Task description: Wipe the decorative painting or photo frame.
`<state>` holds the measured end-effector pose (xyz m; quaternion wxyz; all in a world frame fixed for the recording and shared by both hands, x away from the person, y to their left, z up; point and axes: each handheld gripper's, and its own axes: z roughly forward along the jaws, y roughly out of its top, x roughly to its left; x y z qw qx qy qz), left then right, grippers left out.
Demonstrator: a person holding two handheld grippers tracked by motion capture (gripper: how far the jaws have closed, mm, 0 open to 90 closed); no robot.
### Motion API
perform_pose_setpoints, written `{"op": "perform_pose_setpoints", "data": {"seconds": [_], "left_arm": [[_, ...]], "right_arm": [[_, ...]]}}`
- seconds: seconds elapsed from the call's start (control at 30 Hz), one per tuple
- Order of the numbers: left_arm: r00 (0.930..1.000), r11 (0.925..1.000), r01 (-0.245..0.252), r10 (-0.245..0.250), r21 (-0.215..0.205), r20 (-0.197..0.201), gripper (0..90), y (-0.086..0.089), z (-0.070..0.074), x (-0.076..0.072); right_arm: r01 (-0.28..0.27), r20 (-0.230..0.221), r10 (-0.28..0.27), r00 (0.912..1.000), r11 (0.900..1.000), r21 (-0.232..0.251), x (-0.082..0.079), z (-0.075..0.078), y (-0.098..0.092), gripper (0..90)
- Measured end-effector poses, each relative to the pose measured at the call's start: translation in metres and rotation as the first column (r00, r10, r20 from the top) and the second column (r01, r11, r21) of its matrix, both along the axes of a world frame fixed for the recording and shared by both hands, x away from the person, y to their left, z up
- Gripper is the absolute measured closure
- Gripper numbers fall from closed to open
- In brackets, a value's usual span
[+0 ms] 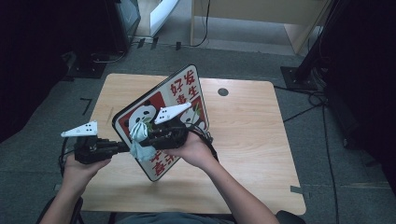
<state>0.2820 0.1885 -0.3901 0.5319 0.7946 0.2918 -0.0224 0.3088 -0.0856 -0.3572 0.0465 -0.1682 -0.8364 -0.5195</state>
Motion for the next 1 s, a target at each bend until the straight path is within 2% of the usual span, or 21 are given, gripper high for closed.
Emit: {"op": "perform_pose_setpoints", "data": {"seconds": [0.6,1.0], "left_arm": [[1.0,0.9999,-0.001,0.001,-0.015,-0.01,87.4,0.0,-0.002,-0.001],[1.0,0.9999,-0.002,0.002,-0.011,-0.009,87.4,-0.001,-0.002,-0.002]], "right_arm": [[0.003,-0.011,-0.003,0.9999,1.0,-0.013,-0.006,-0.031,-0.008,76.0],[-0.004,0.01,0.005,0.9999,0.999,-0.042,-0.013,-0.051,-0.011,76.5]]}}
